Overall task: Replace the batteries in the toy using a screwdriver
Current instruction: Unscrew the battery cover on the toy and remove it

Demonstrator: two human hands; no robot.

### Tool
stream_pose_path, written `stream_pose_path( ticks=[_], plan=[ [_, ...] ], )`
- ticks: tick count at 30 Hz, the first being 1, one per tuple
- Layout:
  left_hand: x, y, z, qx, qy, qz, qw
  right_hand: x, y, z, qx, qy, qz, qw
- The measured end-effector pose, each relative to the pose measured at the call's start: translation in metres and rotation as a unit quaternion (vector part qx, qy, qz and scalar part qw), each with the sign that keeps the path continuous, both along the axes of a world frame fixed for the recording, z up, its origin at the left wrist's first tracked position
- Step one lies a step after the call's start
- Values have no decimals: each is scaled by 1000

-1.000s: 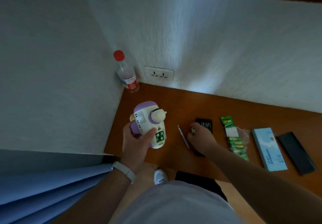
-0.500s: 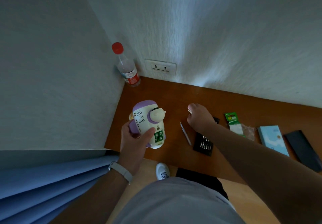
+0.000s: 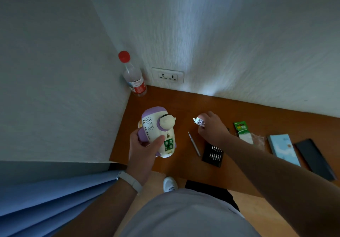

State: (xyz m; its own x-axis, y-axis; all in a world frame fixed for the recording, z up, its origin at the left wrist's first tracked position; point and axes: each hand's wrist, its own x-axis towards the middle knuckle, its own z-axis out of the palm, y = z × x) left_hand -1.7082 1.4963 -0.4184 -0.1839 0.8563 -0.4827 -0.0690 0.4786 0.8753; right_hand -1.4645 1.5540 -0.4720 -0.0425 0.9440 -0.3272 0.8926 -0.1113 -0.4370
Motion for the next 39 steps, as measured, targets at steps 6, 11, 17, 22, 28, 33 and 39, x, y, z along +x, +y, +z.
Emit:
stream_pose_path(
  ticks=[6, 11, 17, 22, 28, 33, 39],
  plan=[
    [5, 2, 14, 13, -38, -20, 999, -7, -27, 38, 52, 43, -17, 998],
    [8, 4, 33, 33, -76, -26, 996, -25, -58, 93, 78, 106, -32, 991],
    [9, -2, 55, 69, -114, -29, 991, -56, -91, 136, 128, 201, -64, 969],
    [9, -18, 71, 194, -30, -41, 980, -89, -99, 142, -79, 523, -287, 798],
    [5, -26, 91, 298, -29, -47, 953, -105, -96, 163, -147, 666, -346, 645],
    [-1, -26, 100, 366, -12, -61, 928, -114, -91, 189, -151, 733, -297, 593],
    [-12, -18, 115, 422, 57, -82, 901, -116, -84, 206, -160, 781, -283, 534]
  ],
)
